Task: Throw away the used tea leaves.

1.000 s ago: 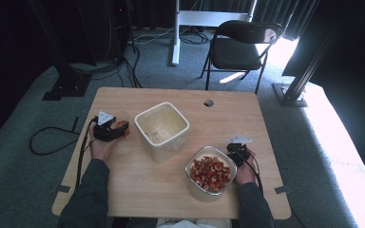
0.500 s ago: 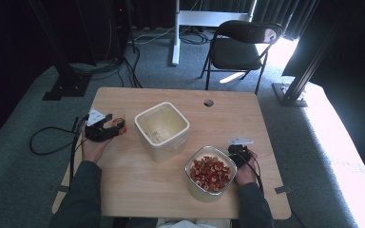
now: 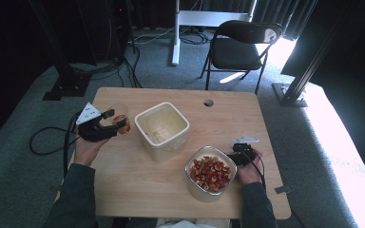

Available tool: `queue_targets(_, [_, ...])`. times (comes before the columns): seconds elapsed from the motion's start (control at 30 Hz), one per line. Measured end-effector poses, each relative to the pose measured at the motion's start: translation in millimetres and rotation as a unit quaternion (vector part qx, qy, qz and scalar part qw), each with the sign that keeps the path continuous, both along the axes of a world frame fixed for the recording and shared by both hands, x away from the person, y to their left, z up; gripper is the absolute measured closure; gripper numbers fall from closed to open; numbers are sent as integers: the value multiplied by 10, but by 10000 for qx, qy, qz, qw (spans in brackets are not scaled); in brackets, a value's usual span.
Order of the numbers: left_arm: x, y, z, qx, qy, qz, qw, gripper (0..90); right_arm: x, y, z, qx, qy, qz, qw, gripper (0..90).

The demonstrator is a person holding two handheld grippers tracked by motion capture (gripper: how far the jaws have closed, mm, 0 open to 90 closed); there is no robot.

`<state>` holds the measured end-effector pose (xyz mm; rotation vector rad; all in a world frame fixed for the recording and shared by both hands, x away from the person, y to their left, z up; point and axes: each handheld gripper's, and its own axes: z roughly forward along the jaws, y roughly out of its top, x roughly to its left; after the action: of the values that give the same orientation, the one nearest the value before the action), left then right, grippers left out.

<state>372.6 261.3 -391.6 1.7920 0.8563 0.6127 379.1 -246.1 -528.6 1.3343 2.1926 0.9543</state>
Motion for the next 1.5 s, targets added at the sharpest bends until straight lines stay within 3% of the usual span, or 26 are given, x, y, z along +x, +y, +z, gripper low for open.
queue_targets(0.3, [-84,-232,308,-39,-131,-519,9986,363,-68,-155,260,325,-208,-11,9993,193])
queue_targets(0.57, [-91,-517,412,-16,-201,-834,9963,363,-100,-190,542,483,-224,302,9981,219])
queue_targets(0.73, [-50,-788,470,27,-200,-1092,9938,363,-113,-170,753,684,-409,534,9954,225])
queue_targets(0.87, [-27,-955,503,29,-203,-1224,9923,363,-128,-146,867,820,-548,689,9927,228])
queue_targets(0.9, [-14,-1089,528,-2,-202,-1324,9910,363,-135,-135,902,855,-589,732,9919,230])
queue_targets(0.93, [-9,-1140,537,-13,-207,-1369,9904,363,-157,-103,981,952,-677,882,9892,232])
queue_targets(1.1, [20,-1372,568,-120,-234,-1515,9881,363,-221,-11,1130,1129,-841,1170,9831,232])
queue_targets(1.5, [61,-1818,641,-89,-210,-1790,9836,363,-264,282,1341,1154,-1034,1759,9721,208])
